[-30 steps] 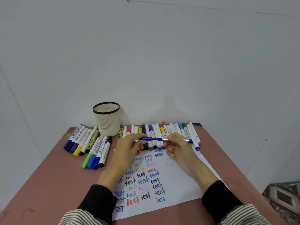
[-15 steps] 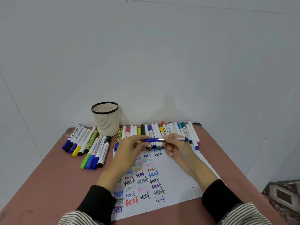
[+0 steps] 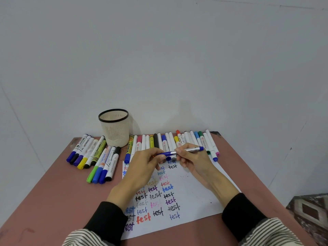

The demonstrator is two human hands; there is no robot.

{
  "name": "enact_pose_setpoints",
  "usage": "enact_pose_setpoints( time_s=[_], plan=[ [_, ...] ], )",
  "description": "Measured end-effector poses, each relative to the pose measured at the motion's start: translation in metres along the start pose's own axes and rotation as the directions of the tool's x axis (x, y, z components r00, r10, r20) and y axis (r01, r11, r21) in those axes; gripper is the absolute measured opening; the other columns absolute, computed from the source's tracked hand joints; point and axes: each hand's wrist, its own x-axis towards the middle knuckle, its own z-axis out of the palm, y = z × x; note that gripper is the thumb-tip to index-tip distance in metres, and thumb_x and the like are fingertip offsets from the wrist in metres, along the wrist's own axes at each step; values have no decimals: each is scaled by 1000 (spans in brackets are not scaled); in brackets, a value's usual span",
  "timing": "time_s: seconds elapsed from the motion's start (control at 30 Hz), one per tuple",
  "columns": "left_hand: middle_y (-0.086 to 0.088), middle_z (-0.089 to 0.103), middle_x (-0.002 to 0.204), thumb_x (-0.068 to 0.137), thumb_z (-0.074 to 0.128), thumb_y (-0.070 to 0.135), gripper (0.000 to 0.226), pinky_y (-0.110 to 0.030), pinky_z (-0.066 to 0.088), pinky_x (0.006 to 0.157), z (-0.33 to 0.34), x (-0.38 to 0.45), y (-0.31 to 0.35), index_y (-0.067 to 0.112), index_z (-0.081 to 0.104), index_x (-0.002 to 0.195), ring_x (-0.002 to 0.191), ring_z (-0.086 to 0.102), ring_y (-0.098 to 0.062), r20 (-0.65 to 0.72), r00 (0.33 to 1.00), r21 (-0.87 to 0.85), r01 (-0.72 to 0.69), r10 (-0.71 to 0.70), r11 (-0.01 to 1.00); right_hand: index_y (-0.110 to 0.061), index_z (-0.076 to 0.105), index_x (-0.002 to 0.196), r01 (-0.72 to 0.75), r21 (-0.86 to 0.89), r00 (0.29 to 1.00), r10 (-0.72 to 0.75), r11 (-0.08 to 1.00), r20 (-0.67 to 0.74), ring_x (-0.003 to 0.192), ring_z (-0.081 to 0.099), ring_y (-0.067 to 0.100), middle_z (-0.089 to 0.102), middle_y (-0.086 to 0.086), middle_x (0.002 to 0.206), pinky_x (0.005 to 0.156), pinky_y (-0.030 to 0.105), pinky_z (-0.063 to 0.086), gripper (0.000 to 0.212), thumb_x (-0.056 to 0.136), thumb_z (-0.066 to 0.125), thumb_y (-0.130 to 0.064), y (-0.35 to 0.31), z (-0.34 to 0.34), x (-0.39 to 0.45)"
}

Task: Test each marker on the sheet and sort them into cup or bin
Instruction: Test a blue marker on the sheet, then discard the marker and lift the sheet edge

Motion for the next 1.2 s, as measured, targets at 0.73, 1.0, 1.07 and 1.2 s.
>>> enact_pose_setpoints(
  time_s=[0.73, 1.0, 1.07, 1.2],
  plan=[
    [11, 65, 104, 101, 48, 26, 20, -20, 49, 78, 47, -11, 35, 24, 62, 114, 90, 57, 0, -146, 987, 146, -42, 64, 988, -10, 59, 82, 99, 19, 864, -76, 995, -498, 48, 46, 11, 58, 5, 65, 50, 23, 40, 30, 99, 52, -34, -26, -38, -17],
    [6, 61, 116, 101, 43, 26, 26, -22, 39, 84, 174, -20, 104, 21, 61, 118, 106, 53, -10, 71, 967, 192, -252, 243, 948, -12, 54, 78, 189, -174, 656, -256, 967, -710, 50, 47, 13, 59, 3, 64, 51, 23, 42, 33, 100, 51, -37, -73, -158, -105],
    [2, 60, 121, 101, 42, 25, 28, -27, 35, 90, 207, -23, 124, 19, 61, 121, 114, 51, -16, 130, 950, 262, -308, 283, 914, -12, 55, 79, 128, -237, 574, -267, 963, -774, 49, 48, 11, 60, 4, 65, 48, 21, 43, 32, 100, 51, -36, -69, -199, -130],
    [-1, 38, 151, 101, 35, 34, 42, -46, 14, 116, 243, -21, 134, 19, 46, 139, 146, 18, -23, 244, 963, 462, -219, 115, 859, -11, 53, 78, -78, -297, 496, -221, 952, -840, 59, 56, 14, 61, 8, 74, 50, 22, 50, 32, 101, 49, -33, -36, -255, -159]
  ],
)
